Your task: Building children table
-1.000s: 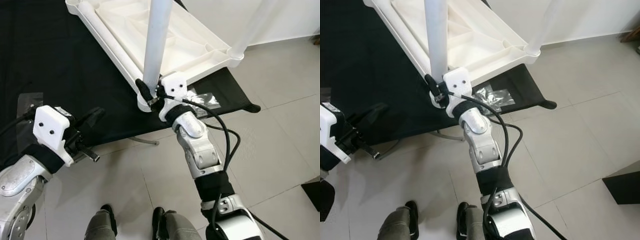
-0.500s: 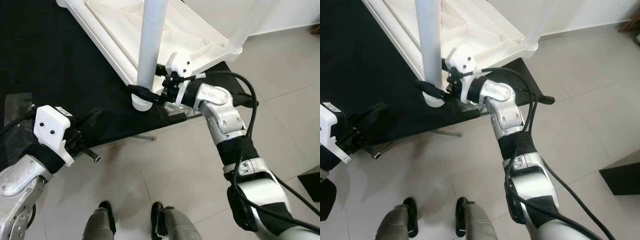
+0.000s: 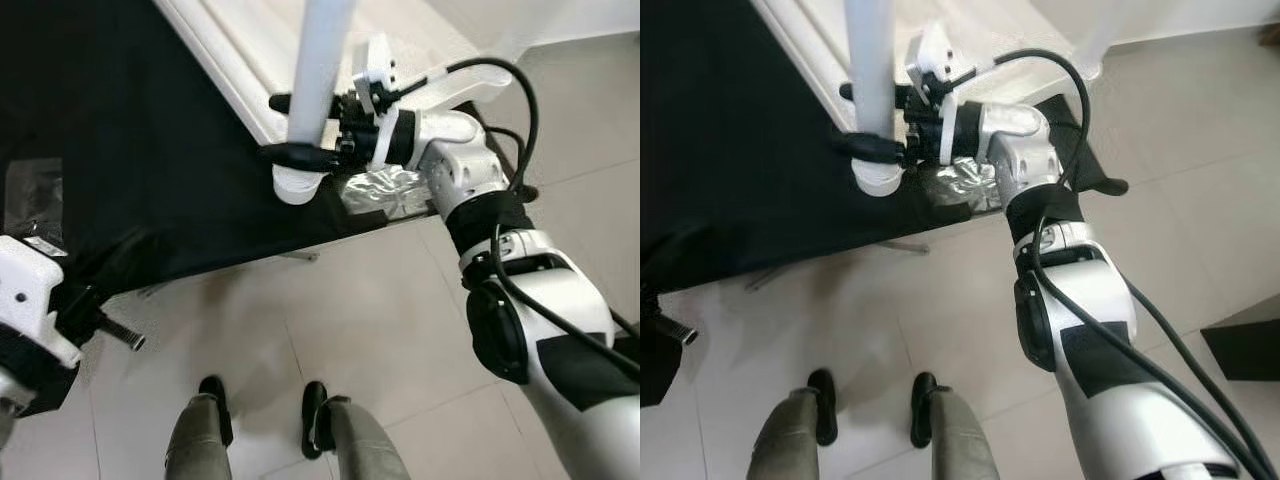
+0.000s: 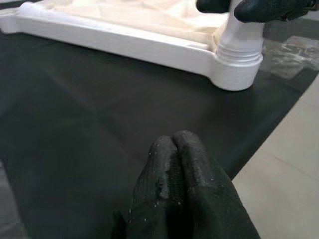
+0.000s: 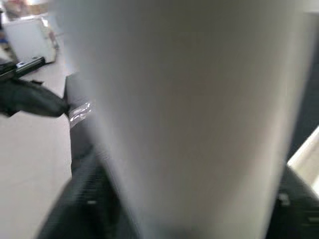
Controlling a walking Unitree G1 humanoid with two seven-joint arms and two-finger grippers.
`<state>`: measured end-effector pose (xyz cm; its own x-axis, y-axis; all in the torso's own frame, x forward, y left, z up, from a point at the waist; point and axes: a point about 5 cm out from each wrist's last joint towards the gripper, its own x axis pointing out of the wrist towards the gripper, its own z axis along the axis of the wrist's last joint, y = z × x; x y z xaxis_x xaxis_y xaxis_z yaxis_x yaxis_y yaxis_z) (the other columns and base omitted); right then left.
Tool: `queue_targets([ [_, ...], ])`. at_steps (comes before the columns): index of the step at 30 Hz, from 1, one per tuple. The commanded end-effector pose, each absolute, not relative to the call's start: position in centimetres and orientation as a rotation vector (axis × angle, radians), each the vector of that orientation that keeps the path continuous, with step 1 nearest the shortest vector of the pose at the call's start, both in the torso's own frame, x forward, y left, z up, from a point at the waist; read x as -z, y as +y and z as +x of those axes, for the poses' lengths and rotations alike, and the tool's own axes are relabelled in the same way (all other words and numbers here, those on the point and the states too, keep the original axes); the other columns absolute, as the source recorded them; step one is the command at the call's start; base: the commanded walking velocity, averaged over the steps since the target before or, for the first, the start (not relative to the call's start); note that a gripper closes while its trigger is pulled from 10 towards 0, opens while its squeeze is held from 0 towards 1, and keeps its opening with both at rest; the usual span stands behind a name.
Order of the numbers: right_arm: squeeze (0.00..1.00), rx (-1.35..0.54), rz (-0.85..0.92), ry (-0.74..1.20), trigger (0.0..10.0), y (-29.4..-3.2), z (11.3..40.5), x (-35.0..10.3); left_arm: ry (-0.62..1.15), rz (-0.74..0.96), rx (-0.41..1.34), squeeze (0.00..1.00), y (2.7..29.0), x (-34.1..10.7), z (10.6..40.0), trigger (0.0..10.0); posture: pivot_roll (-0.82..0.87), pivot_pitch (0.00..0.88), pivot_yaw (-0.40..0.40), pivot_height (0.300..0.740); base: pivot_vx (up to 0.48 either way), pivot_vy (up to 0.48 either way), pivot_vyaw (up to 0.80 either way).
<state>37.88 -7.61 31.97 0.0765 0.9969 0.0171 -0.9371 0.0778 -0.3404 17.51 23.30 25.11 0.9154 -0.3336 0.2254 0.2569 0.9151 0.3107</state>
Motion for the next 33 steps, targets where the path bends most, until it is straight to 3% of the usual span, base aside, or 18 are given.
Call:
queue_targets([
  [1, 0.00, -1.544, -0.322, -0.257, 0.0, -7.6, 37.6, -32.4, -0.274, 0.301, 0.307, 0.00, 23.9, -25.5, 16.7, 10.0, 0.29, 0.484, -0.174, 0.740, 0.000, 0.000, 0.00],
  [11, 0.00, -1.563, -0.340, -0.267, 0.0, -8.0, 37.7, -32.6, -0.287, 0.294, 0.294, 0.00, 24.0, -26.0, 16.2, 10.0, 0.25, 0.477, -0.184, 0.740, 0.000, 0.000, 0.00],
  [17, 0.00, -1.371, -0.370, -0.319, 0.0, -9.8, 38.2, -31.1, -0.319, 0.238, 0.336, 0.00, 22.8, -25.7, 17.0, 10.0, 0.17, 0.440, -0.171, 0.740, 0.000, 0.000, 0.00],
  [19, 0.00, -1.145, -0.302, -0.313, 0.0, -10.4, 38.2, -28.2, -0.329, 0.200, 0.375, 0.00, 22.0, -25.3, 18.0, 10.0, 0.12, 0.420, -0.156, 0.740, 0.000, 0.000, 0.00],
  [20, 0.00, -1.145, -0.302, -0.313, 0.0, -10.4, 38.2, -28.2, -0.329, 0.200, 0.375, 0.00, 22.0, -25.3, 18.0, 10.0, 0.12, 0.420, -0.156, 0.740, 0.000, 0.000, 0.00],
  [22, 0.00, -0.778, -0.225, -0.281, 0.0, -9.6, 37.1, -24.3, -0.342, 0.176, 0.410, 0.00, 21.4, -25.2, 18.9, 10.0, 0.09, 0.400, -0.144, 0.740, 0.000, 0.000, 0.00],
  [23, 0.00, -0.778, -0.225, -0.281, 0.0, -9.6, 37.1, -24.3, -0.342, 0.176, 0.410, 0.00, 21.4, -25.2, 18.9, 10.0, 0.09, 0.400, -0.144, 0.740, 0.000, 0.000, 0.00],
  [25, 0.00, -0.529, -0.182, -0.220, 0.0, -7.9, 34.1, -20.4, -0.356, 0.160, 0.432, 0.00, 21.1, -25.2, 19.7, 10.0, 0.06, 0.369, -0.121, 0.740, 0.000, 0.000, 0.00],
  [27, 0.00, -0.489, -0.193, -0.233, 0.0, -5.9, 32.7, -19.1, -0.365, 0.153, 0.443, 0.00, 20.9, -25.1, 20.3, 10.0, 0.06, 0.345, -0.108, 0.740, 0.000, 0.000, 0.00],
  [33, 0.00, -0.545, -0.201, -0.226, 0.0, -3.8, 33.3, -18.7, -0.394, 0.157, 0.455, 0.00, 20.5, -25.5, 21.2, 10.0, 0.08, 0.316, -0.112, 0.740, 0.000, 0.000, 0.00],
])
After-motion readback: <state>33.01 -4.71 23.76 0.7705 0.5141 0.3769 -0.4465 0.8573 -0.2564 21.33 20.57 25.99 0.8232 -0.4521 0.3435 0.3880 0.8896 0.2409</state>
